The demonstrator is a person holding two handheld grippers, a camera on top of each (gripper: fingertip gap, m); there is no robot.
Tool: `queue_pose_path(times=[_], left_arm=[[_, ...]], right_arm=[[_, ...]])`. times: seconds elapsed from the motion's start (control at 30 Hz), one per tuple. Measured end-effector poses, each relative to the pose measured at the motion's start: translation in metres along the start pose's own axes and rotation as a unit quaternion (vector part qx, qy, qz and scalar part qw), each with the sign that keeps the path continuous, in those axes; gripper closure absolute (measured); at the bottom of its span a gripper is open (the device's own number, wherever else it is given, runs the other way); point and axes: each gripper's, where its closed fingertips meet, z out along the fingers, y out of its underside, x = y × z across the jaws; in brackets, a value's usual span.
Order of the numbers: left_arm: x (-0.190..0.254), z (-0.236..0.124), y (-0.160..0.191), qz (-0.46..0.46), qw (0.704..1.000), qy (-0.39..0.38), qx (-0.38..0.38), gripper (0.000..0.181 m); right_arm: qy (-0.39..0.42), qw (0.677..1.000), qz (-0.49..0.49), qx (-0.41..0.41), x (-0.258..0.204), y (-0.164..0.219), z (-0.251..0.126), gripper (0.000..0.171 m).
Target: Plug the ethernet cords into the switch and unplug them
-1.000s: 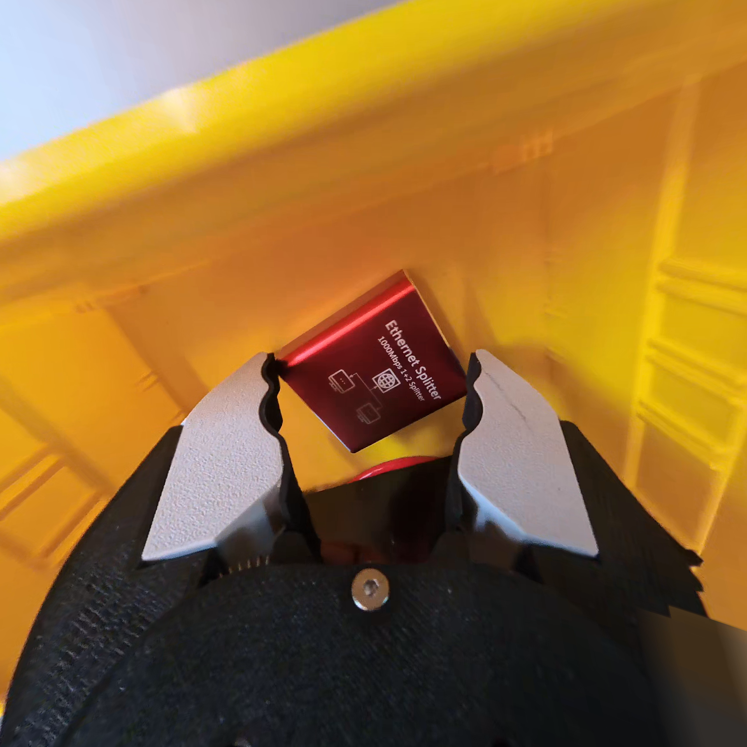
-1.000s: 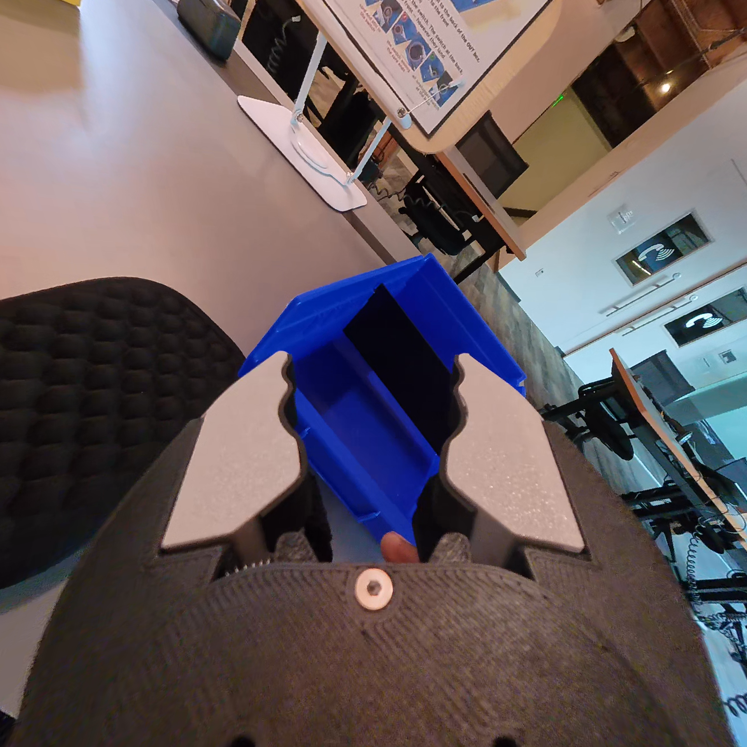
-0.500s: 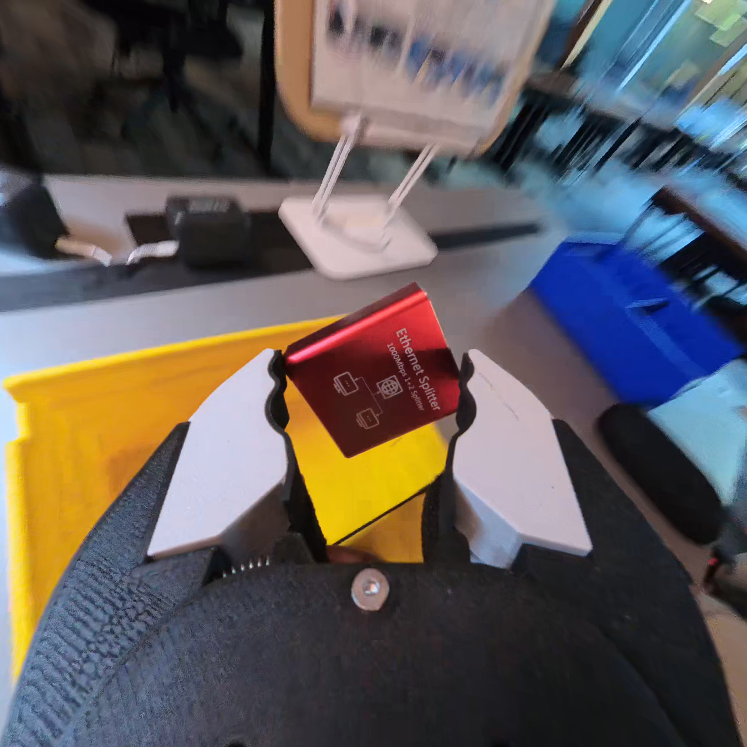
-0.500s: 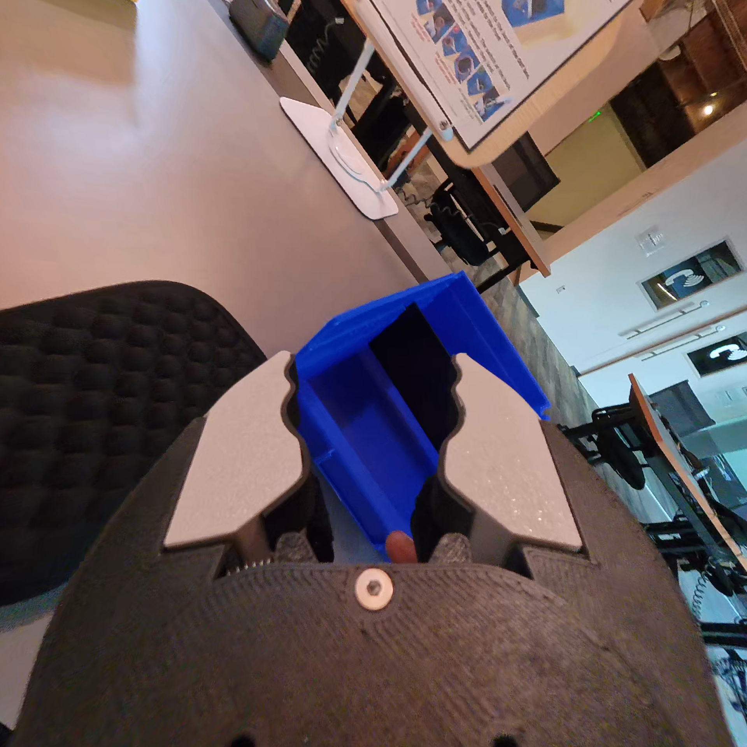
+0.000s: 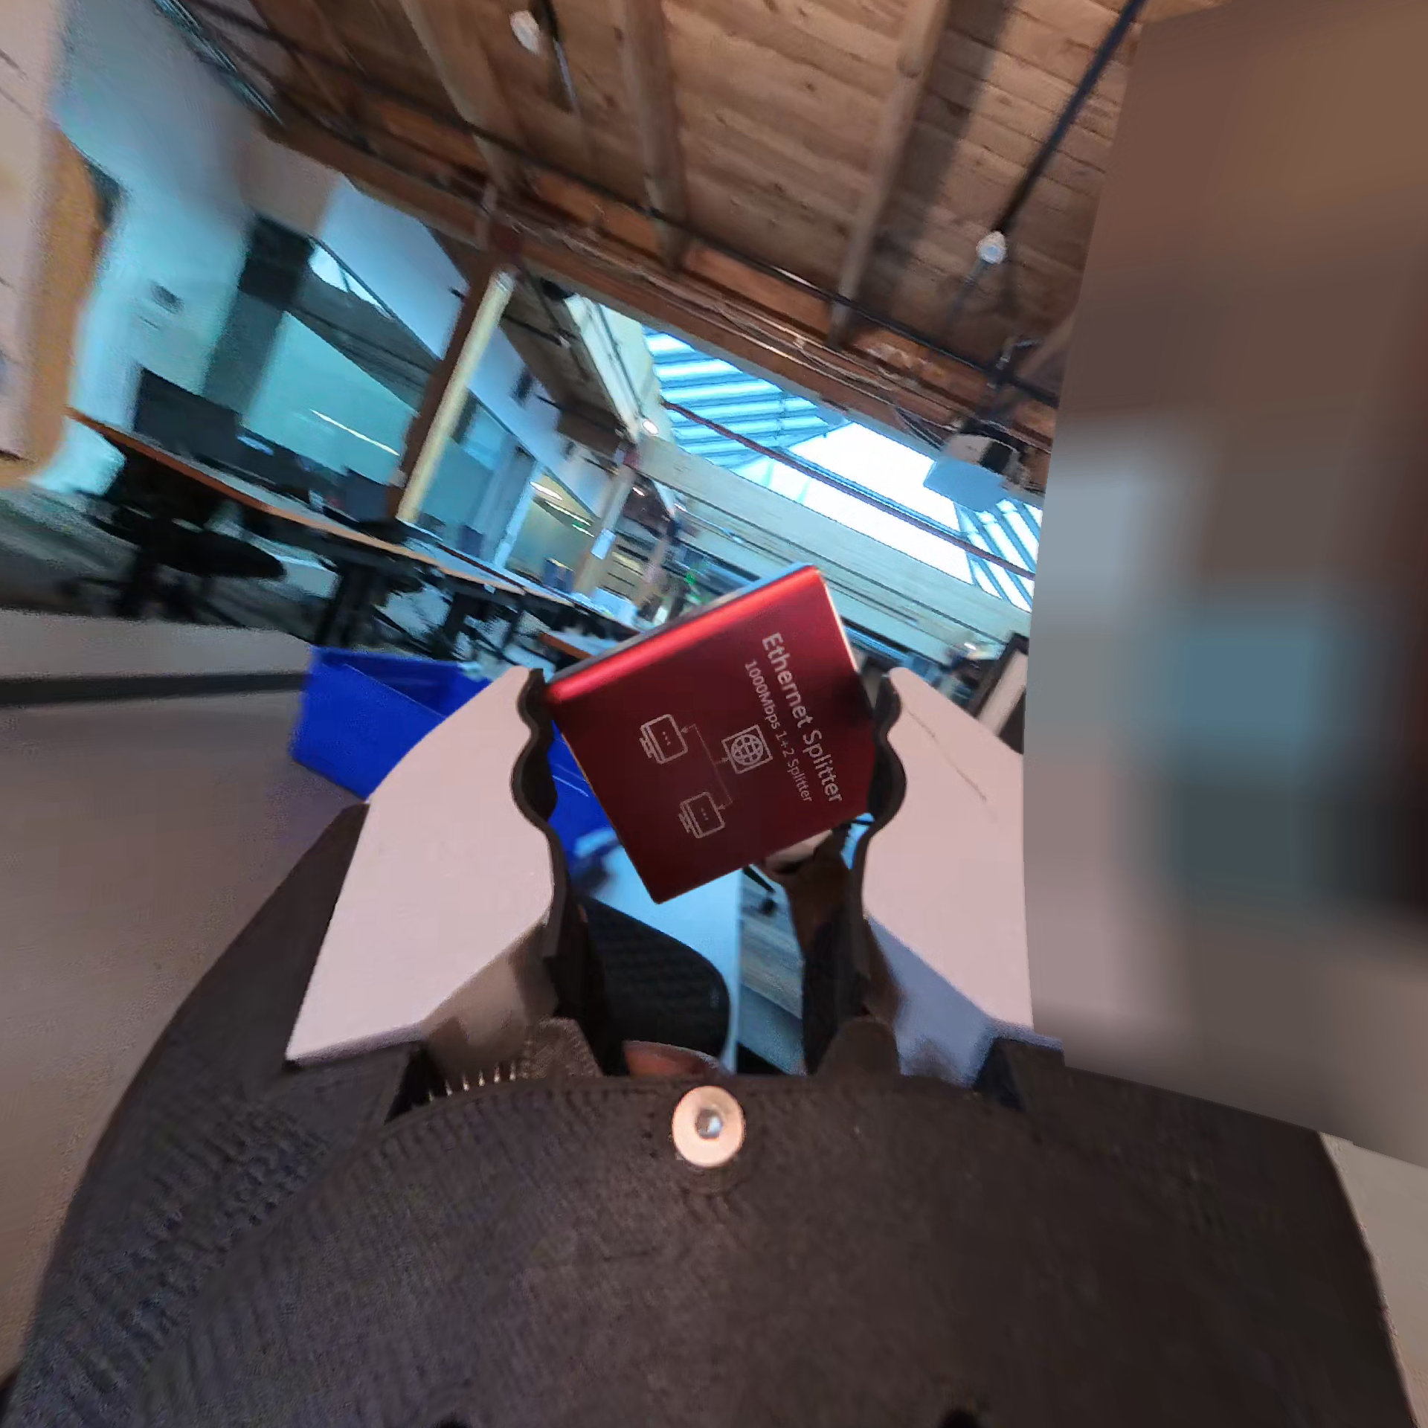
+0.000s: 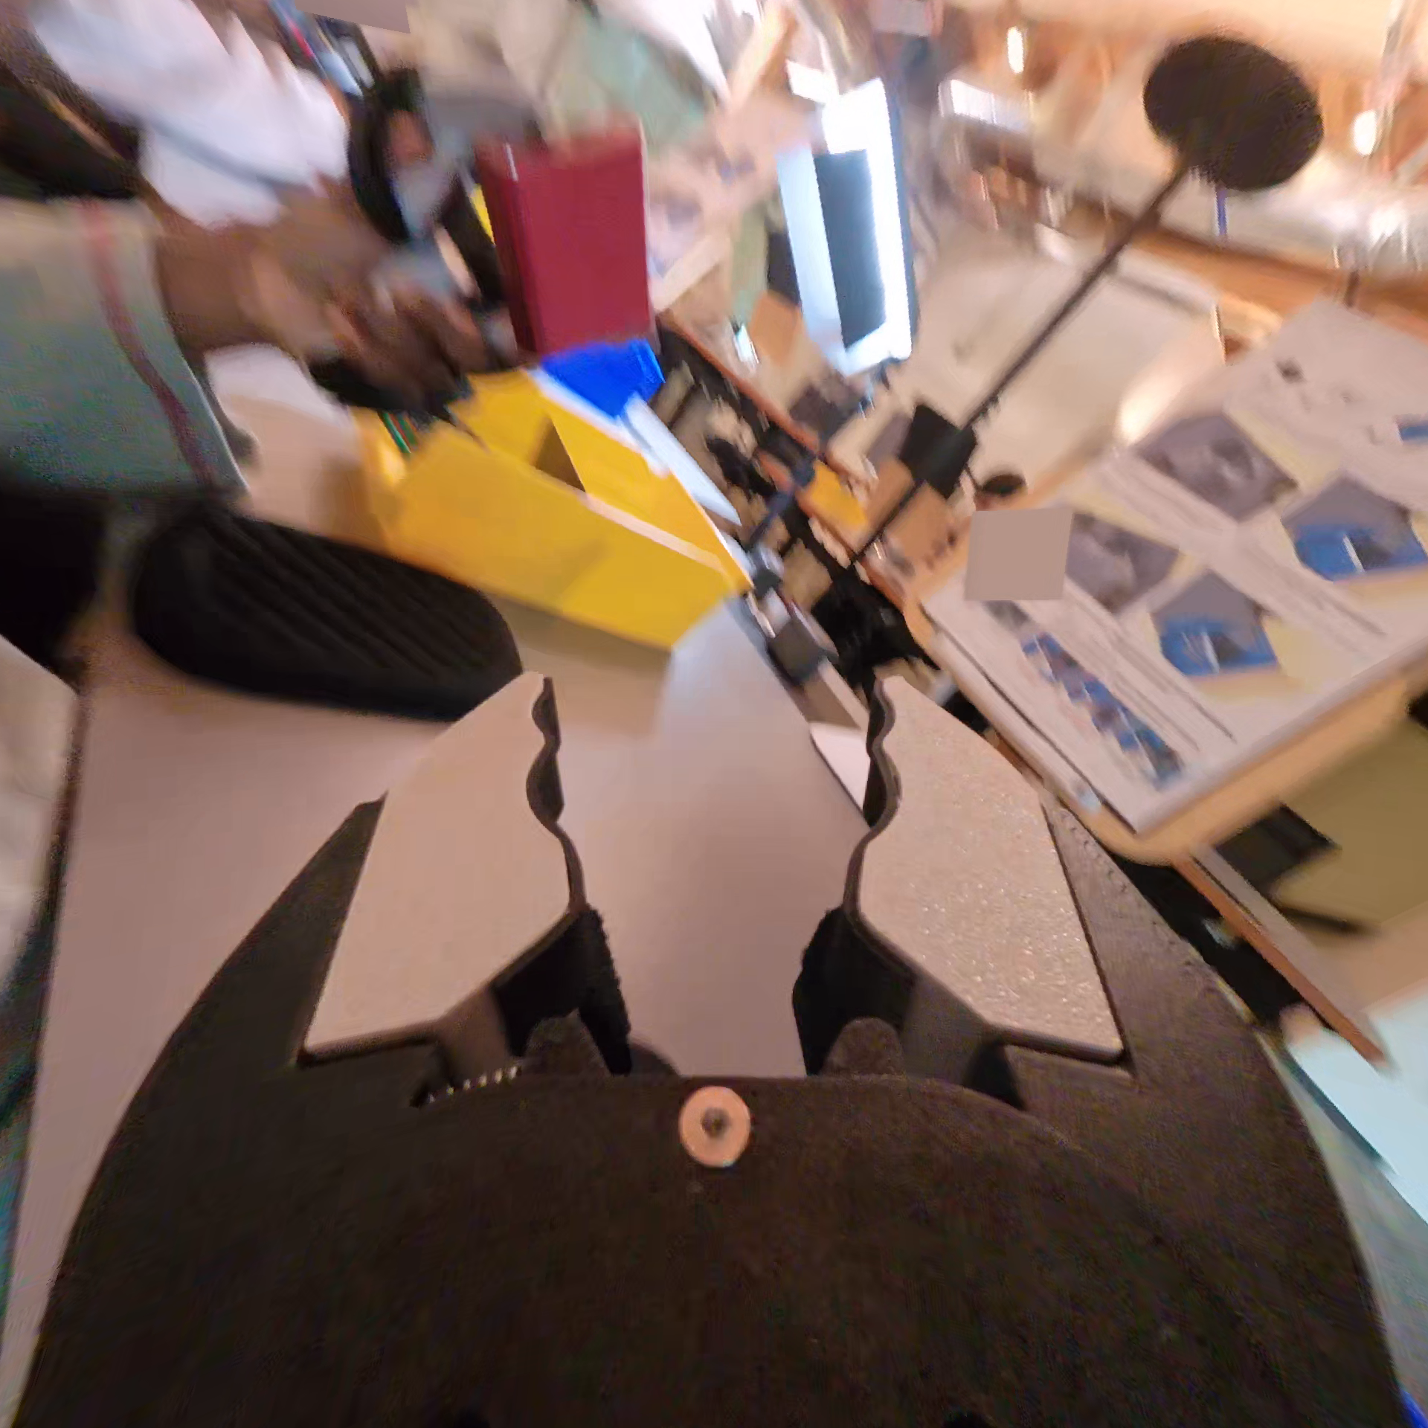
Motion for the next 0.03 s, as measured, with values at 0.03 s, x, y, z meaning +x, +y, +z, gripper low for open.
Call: queue_pose_path(times=[0.03], left_arm=[[0.0054,0.0078,0.013,-0.014,1.0,0.014,-0.014,0.102]], right_arm=[[-0.015,0.999,0.005,0.036,-0.008,-0.013,0.007,0.092]])
